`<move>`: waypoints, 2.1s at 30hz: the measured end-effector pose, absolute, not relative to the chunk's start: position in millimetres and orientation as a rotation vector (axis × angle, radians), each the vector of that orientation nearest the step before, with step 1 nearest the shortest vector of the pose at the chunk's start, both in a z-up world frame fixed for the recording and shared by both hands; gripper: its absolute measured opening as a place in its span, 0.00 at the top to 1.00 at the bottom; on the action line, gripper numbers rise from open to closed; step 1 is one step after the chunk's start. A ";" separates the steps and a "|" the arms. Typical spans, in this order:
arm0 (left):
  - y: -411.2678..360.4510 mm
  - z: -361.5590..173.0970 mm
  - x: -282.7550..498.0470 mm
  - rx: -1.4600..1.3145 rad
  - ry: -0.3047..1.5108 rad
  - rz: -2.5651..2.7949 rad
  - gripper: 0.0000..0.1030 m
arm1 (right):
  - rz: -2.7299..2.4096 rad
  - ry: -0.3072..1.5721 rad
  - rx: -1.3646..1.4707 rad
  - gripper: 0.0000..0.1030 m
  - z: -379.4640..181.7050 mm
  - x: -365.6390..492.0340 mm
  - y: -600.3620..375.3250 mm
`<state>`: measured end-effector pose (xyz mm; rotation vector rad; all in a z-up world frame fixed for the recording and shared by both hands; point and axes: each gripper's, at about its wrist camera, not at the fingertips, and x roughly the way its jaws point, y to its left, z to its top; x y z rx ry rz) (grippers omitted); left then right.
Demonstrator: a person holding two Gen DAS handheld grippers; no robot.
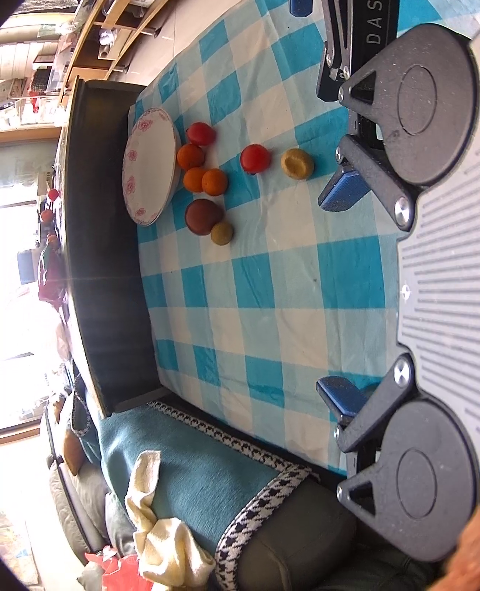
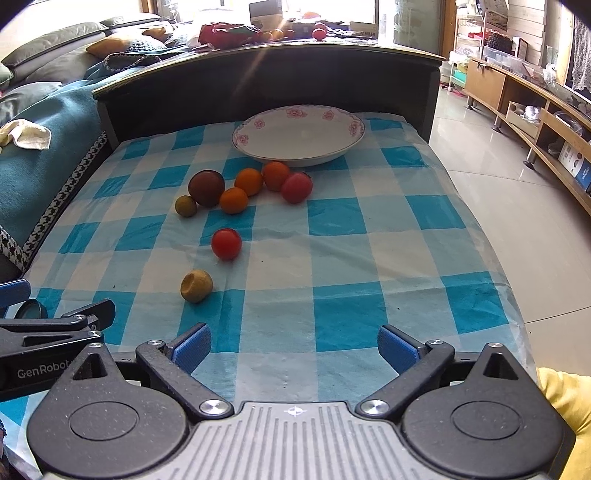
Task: Organize fruits
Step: 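Lower the right tool onto the brown kiwi and close it, then grasp a red tomato with the left tool while the right tool holds the kiwi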
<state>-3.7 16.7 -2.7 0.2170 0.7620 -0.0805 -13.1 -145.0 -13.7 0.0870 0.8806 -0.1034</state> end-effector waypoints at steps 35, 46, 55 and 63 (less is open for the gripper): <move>30.3 -16.4 47.0 0.269 0.825 -0.394 0.24 | 0.223 0.942 -0.026 0.78 -38.6 54.6 -104.2; -20.5 -19.9 71.4 0.214 0.866 -0.486 0.39 | 0.112 0.946 0.045 0.78 -28.0 47.3 -145.0; -53.9 -27.8 90.5 0.226 0.844 -0.542 0.50 | 0.043 0.944 0.115 0.78 -28.3 40.2 -181.0; -73.8 -36.8 99.6 0.219 0.852 -0.599 0.53 | 0.025 0.944 0.163 0.78 -29.6 36.7 -196.9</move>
